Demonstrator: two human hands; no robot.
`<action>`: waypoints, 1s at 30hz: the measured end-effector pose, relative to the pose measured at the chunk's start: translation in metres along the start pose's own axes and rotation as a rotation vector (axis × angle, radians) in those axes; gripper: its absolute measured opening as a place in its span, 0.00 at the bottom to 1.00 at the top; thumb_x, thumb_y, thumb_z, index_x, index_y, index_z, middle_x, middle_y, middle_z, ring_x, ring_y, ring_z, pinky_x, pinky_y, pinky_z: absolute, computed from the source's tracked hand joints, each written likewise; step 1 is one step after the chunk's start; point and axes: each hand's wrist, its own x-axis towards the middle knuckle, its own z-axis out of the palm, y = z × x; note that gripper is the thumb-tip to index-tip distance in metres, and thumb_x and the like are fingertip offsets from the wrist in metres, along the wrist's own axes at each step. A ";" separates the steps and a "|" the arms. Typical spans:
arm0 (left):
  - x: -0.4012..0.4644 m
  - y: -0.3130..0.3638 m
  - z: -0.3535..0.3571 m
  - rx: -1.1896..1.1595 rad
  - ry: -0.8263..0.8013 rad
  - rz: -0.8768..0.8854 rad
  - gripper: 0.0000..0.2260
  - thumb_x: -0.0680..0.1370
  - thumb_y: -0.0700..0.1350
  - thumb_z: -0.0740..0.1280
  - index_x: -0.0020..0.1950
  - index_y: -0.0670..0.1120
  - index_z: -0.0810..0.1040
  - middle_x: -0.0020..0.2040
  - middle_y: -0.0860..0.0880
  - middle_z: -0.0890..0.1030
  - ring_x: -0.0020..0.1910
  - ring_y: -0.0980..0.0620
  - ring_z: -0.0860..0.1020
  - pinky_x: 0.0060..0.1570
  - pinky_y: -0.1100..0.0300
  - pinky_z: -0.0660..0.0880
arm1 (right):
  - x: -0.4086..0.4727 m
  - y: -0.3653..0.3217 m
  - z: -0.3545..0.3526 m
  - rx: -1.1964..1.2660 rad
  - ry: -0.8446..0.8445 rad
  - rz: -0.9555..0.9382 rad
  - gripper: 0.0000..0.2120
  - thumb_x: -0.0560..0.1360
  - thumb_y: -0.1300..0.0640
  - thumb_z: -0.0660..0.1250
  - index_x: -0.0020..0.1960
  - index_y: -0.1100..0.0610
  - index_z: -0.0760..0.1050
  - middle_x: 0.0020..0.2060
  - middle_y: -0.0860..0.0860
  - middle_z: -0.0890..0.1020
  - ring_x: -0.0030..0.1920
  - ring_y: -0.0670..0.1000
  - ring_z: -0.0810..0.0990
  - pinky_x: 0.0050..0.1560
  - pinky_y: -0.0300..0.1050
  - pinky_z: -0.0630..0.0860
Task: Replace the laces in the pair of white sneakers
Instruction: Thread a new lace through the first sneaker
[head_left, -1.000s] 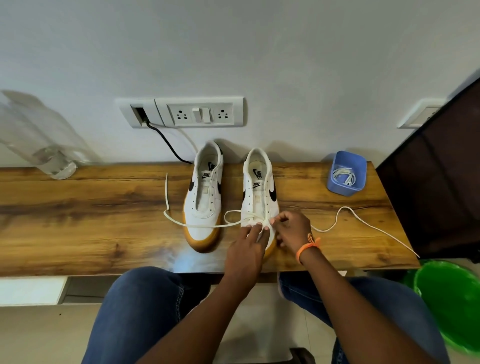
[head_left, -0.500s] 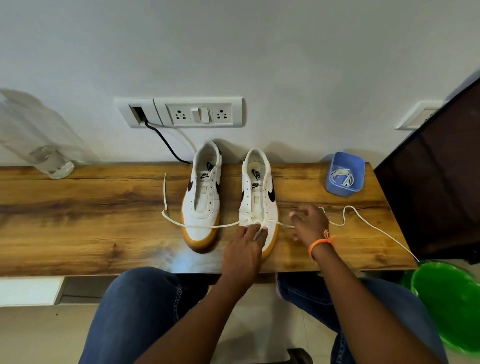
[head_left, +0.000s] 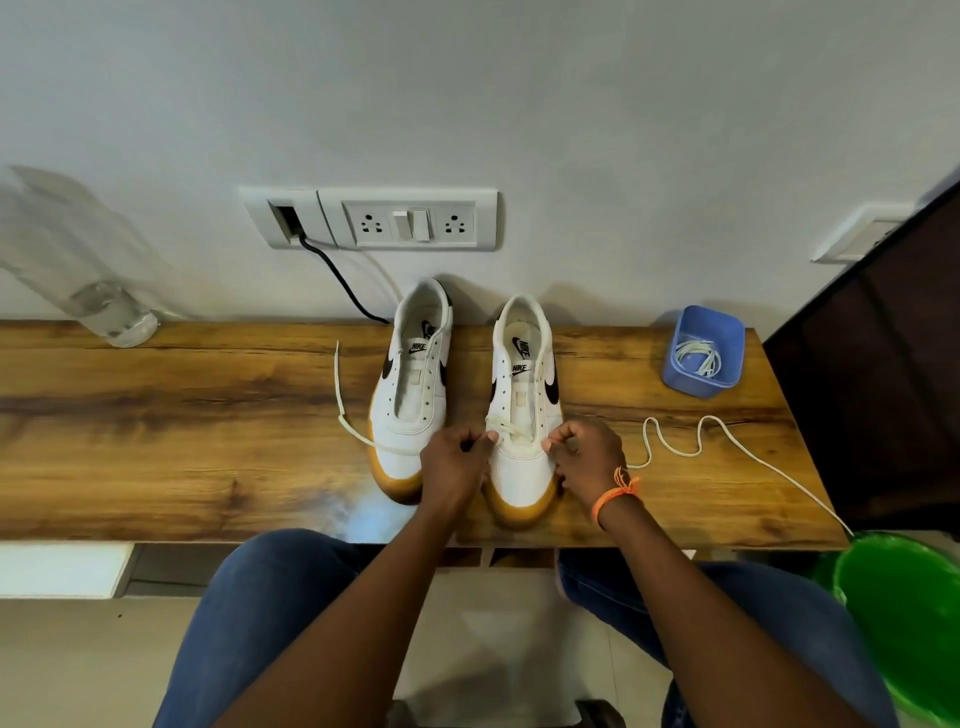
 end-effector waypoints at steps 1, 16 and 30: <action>0.000 0.001 -0.002 -0.001 -0.019 -0.004 0.10 0.77 0.48 0.72 0.42 0.42 0.82 0.34 0.46 0.83 0.35 0.46 0.82 0.45 0.47 0.83 | 0.001 0.000 0.001 -0.012 -0.004 -0.001 0.09 0.72 0.59 0.74 0.36 0.51 0.76 0.38 0.50 0.80 0.37 0.53 0.81 0.39 0.55 0.82; 0.008 0.016 -0.053 0.205 0.008 -0.194 0.12 0.76 0.46 0.71 0.35 0.41 0.81 0.29 0.44 0.79 0.32 0.44 0.79 0.42 0.49 0.83 | -0.005 -0.011 -0.015 -0.102 -0.037 0.138 0.12 0.77 0.61 0.67 0.35 0.52 0.72 0.37 0.52 0.81 0.40 0.56 0.82 0.42 0.52 0.80; -0.016 0.085 -0.094 0.078 -0.264 -0.153 0.11 0.76 0.40 0.71 0.45 0.31 0.81 0.37 0.40 0.75 0.25 0.52 0.64 0.26 0.64 0.58 | -0.016 -0.095 -0.105 0.013 -0.291 0.128 0.07 0.76 0.59 0.68 0.39 0.56 0.75 0.34 0.55 0.79 0.29 0.51 0.77 0.28 0.44 0.73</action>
